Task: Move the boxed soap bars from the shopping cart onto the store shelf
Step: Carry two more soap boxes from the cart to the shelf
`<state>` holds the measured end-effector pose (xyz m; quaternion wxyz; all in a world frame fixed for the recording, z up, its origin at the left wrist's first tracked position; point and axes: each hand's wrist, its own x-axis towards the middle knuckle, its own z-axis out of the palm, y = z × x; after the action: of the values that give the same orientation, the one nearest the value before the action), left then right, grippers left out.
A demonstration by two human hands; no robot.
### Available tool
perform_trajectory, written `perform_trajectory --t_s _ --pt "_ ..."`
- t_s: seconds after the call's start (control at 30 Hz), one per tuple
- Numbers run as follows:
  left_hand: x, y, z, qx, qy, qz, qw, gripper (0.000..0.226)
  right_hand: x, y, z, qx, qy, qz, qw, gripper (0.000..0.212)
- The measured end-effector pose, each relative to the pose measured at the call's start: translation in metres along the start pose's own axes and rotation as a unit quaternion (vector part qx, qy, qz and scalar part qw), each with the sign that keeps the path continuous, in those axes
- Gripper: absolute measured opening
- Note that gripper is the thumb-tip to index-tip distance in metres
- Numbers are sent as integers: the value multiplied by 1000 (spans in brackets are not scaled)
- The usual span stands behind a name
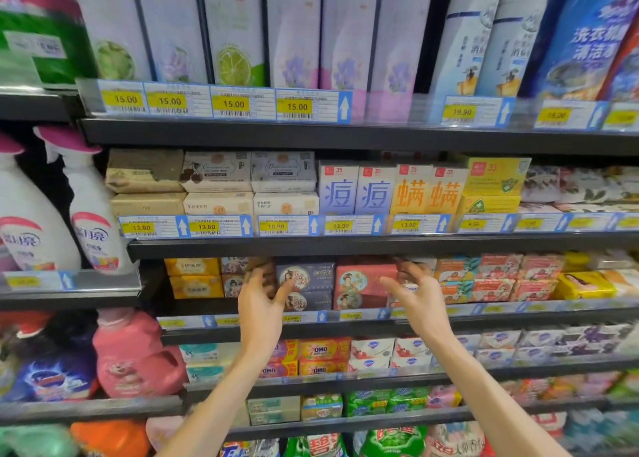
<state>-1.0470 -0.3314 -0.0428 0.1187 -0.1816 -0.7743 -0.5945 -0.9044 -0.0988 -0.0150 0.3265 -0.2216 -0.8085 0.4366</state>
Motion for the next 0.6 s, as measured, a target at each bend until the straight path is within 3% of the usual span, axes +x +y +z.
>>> perform_trajectory --t_s 0.6 --pt "3 -7 4 -14 14 14 1000 35 -3 1 26 -94 98 -84 987 31"
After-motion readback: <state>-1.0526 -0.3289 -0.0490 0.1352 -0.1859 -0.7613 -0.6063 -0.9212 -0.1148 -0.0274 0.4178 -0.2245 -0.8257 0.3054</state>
